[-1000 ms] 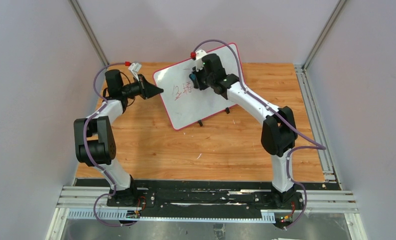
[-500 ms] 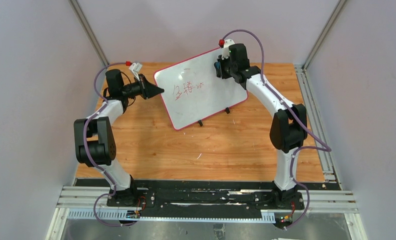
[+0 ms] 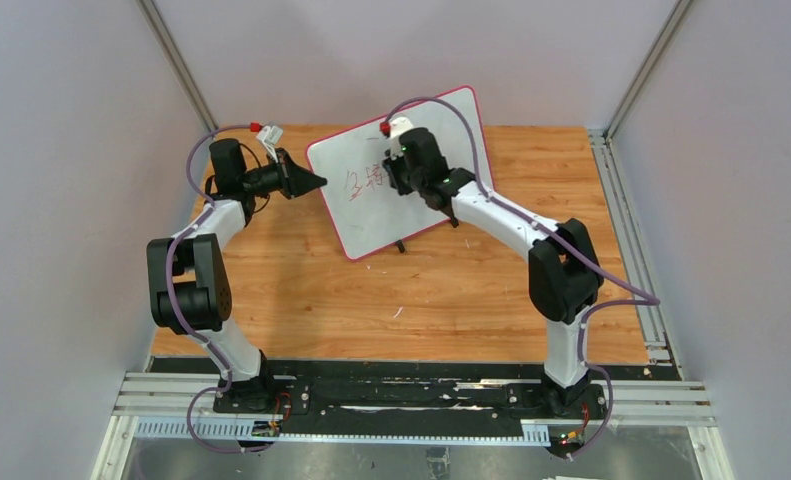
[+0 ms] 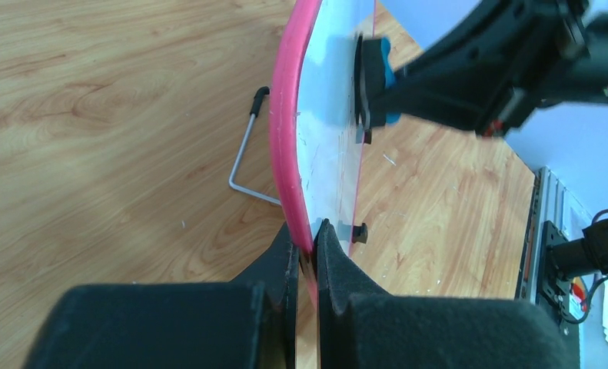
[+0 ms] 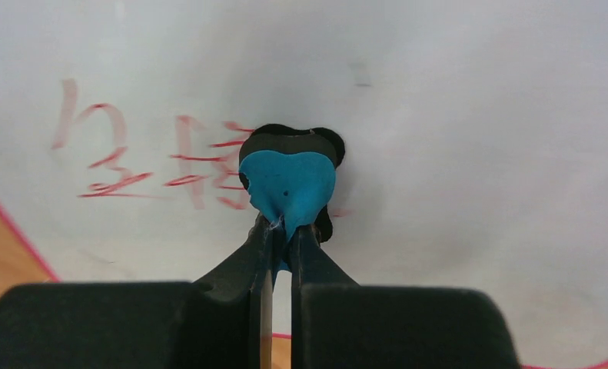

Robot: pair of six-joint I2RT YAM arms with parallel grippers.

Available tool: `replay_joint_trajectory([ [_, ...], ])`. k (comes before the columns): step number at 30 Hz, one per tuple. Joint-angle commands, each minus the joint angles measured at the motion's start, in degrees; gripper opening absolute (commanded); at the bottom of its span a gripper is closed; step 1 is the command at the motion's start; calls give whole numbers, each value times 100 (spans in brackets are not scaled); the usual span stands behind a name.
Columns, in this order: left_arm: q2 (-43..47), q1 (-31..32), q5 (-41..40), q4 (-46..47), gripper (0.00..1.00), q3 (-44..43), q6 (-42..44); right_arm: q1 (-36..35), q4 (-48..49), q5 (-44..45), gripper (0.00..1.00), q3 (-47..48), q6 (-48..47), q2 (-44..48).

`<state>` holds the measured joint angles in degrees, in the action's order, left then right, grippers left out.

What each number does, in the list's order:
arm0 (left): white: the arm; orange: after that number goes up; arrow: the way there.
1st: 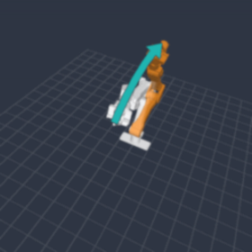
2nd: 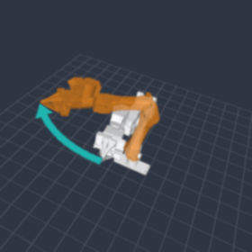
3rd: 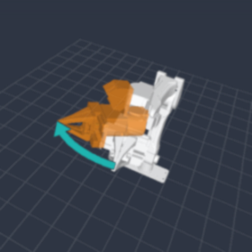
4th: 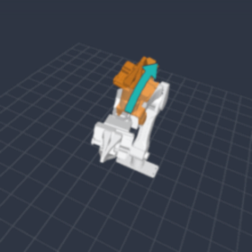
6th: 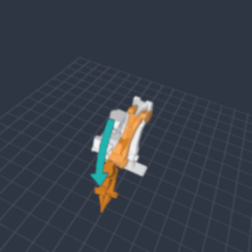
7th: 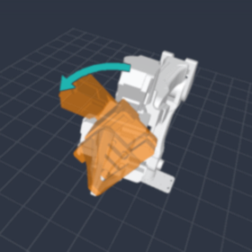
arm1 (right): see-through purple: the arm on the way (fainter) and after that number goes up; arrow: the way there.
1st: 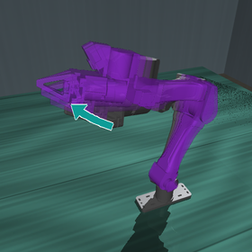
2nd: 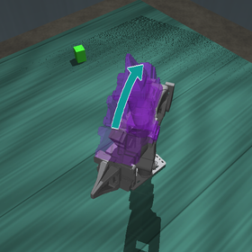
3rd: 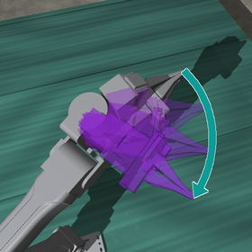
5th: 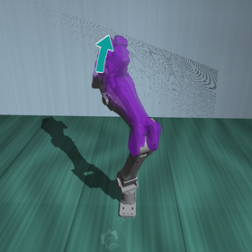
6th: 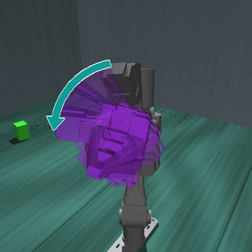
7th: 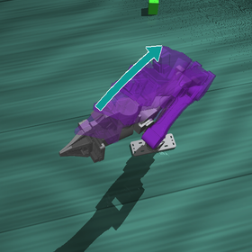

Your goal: Erase the whiteboard

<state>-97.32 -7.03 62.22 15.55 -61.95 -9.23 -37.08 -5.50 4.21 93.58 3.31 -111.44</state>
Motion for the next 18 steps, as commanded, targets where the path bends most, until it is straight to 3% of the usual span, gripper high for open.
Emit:
replay_joint_trajectory([
  [1, 53, 46, -319, -49, 0, 166, 928, -624, 171, -121, 1, -36, -15, -177],
  [9, 45, 41, -315, -59, 0, 168, 941, -531, 98, 273, 1, -28, -212, -184],
  [18, 1, 46, -314, -59, 0, 157, 949, 569, -2, 186, 1, -112, -138, -185],
])
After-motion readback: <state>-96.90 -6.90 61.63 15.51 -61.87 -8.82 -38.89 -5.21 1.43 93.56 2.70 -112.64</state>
